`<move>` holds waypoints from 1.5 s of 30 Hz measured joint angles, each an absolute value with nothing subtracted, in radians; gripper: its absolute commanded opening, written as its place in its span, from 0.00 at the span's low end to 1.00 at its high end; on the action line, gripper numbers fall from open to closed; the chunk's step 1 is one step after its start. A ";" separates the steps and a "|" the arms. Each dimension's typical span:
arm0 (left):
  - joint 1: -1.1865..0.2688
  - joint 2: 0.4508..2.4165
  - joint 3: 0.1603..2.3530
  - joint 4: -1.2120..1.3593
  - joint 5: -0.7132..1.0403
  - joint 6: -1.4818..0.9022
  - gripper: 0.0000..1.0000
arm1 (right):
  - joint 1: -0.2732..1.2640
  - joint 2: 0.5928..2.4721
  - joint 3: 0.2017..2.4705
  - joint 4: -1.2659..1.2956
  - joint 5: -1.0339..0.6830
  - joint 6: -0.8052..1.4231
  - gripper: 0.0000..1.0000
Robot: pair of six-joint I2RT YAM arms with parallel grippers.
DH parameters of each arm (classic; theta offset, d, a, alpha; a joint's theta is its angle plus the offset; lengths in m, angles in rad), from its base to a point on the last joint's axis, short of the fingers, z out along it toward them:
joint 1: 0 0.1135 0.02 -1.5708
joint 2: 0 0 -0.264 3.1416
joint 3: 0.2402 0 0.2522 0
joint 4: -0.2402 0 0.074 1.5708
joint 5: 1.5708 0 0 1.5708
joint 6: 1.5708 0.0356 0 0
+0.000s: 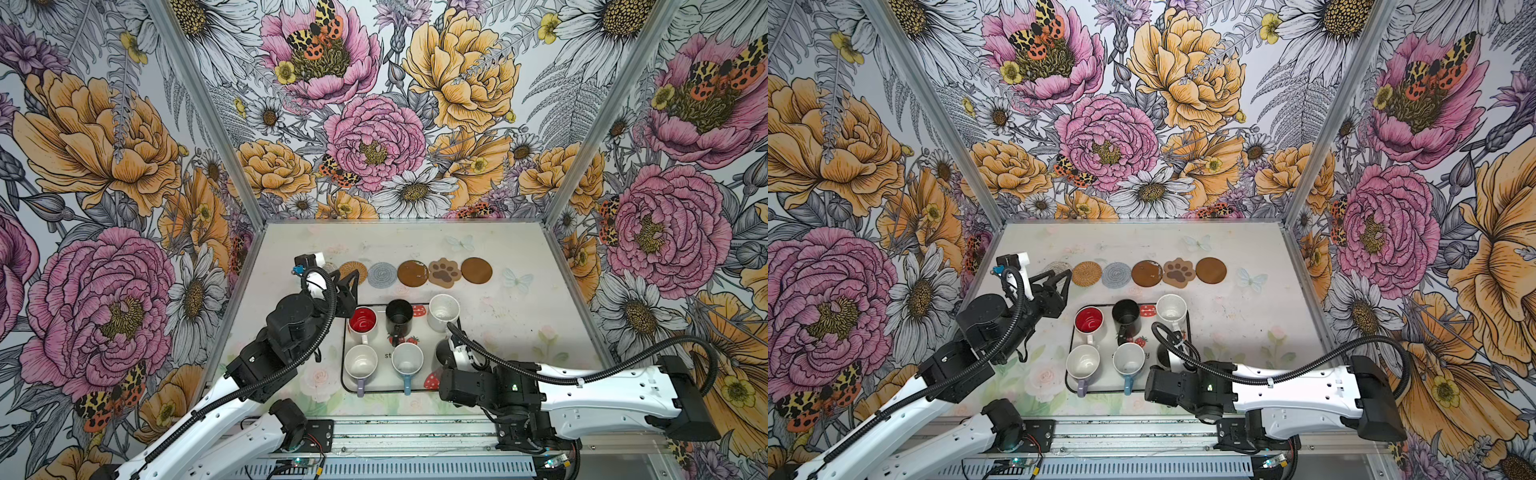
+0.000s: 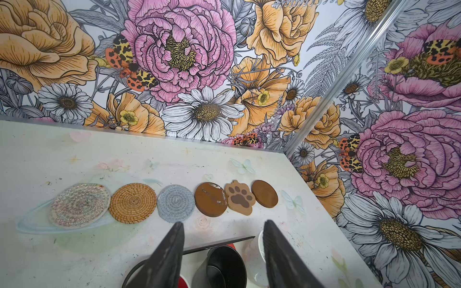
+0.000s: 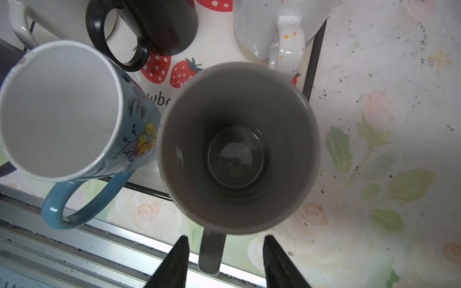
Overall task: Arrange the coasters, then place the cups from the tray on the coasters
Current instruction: 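Lower the right gripper over the grey mug while left gripper hovers, then close the right gripper on the grey mug rim and lift it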
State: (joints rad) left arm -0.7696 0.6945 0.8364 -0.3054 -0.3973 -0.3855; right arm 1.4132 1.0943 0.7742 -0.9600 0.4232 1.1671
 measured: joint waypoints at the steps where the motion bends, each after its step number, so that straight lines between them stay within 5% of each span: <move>1: -0.770 0.694 0.836 -0.305 -0.397 -0.385 0.53 | 1.413 1.094 0.768 -0.954 0.423 1.168 0.50; 39: -0.770 0.716 0.823 -0.286 -0.401 -0.366 0.54 | 1.329 1.159 0.682 -0.798 0.364 1.158 0.40; 45: -0.770 0.716 0.823 -0.286 -0.402 -0.366 0.54 | 1.327 1.169 0.682 -0.791 0.360 1.156 0.29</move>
